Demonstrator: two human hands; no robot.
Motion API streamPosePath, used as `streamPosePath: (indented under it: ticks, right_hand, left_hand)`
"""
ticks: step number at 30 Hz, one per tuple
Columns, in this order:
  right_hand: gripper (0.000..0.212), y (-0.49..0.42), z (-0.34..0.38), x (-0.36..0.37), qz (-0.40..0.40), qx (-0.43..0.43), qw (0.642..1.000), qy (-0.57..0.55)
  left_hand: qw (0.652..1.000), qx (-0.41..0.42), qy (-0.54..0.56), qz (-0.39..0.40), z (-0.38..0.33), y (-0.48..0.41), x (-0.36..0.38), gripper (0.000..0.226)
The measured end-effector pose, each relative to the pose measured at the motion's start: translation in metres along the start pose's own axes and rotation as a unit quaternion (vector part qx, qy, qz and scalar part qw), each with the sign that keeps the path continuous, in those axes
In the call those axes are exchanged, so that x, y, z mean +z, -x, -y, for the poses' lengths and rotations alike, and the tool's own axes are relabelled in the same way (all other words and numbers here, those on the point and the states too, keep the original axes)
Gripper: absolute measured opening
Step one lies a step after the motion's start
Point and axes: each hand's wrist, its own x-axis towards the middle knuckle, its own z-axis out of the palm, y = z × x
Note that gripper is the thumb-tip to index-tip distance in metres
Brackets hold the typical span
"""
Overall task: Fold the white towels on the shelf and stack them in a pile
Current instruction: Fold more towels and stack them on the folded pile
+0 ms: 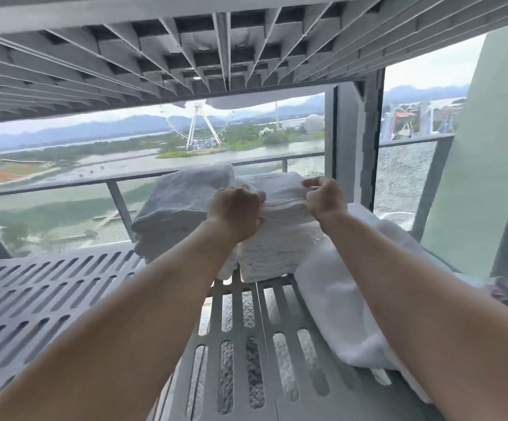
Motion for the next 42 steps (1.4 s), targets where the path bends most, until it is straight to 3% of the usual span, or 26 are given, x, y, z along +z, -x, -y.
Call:
streamPosePath:
  ticks: [3,6,12,14,17,22,25,27,29,32,36,39,42]
  right_hand:
    - [0.036,0.007,-0.007,-0.004,0.006,0.025,0.999,0.047]
    - [0.028,0.015,-0.009,-0.004,0.041,0.014,0.996,0.078]
    - [0.033,0.023,0.004,-0.022,0.114,-0.029,0.974,0.195]
    - [0.030,0.028,0.009,-0.033,0.112,-0.043,0.958,0.262]
    - [0.028,0.039,0.012,-0.053,0.088,-0.043,0.925,0.368]
    - [0.029,0.066,0.001,-0.076,0.121,0.046,0.842,0.523]
    - [0.053,0.069,-0.005,-0.092,0.129,0.128,0.826,0.534]
    - [0.061,0.070,-0.008,-0.100,0.148,0.155,0.815,0.538]
    - [0.059,0.072,-0.015,-0.104,0.166,0.163,0.815,0.531]
    - [0.046,0.073,-0.033,-0.106,0.172,0.139,0.829,0.514]
    - [0.054,0.067,-0.048,-0.110,0.134,0.119,0.867,0.464]
    - [0.050,0.067,-0.053,-0.109,0.109,0.104,0.888,0.435]
    - [0.044,0.073,-0.046,-0.109,0.092,0.084,0.907,0.403]
  left_hand:
    - [0.999,-0.010,0.012,-0.028,-0.004,0.007,0.007,0.052]
    - [0.998,0.001,-0.034,-0.044,-0.005,0.016,0.015,0.039]
    - [0.997,-0.006,-0.065,0.038,-0.015,0.020,0.007,0.047]
    - [0.999,0.013,-0.036,0.031,-0.031,0.024,0.001,0.048]
    - [0.993,0.071,0.084,-0.041,-0.059,0.029,-0.001,0.043]
    - [0.969,0.145,0.178,-0.087,-0.100,0.049,0.013,0.039]
    - [0.953,0.102,0.283,0.042,-0.120,0.059,0.019,0.047]
    - [0.902,0.090,0.396,0.144,-0.129,0.062,0.020,0.054]
    - [0.891,0.105,0.416,0.151,-0.134,0.068,0.018,0.055]
    - [0.917,0.087,0.381,0.084,-0.140,0.080,0.018,0.040]
    - [0.928,0.054,0.369,0.009,-0.150,0.094,0.019,0.022]
    - [0.936,0.024,0.349,-0.030,-0.154,0.098,0.017,0.022]
    - [0.922,-0.017,0.385,-0.039,-0.148,0.102,0.014,0.021]
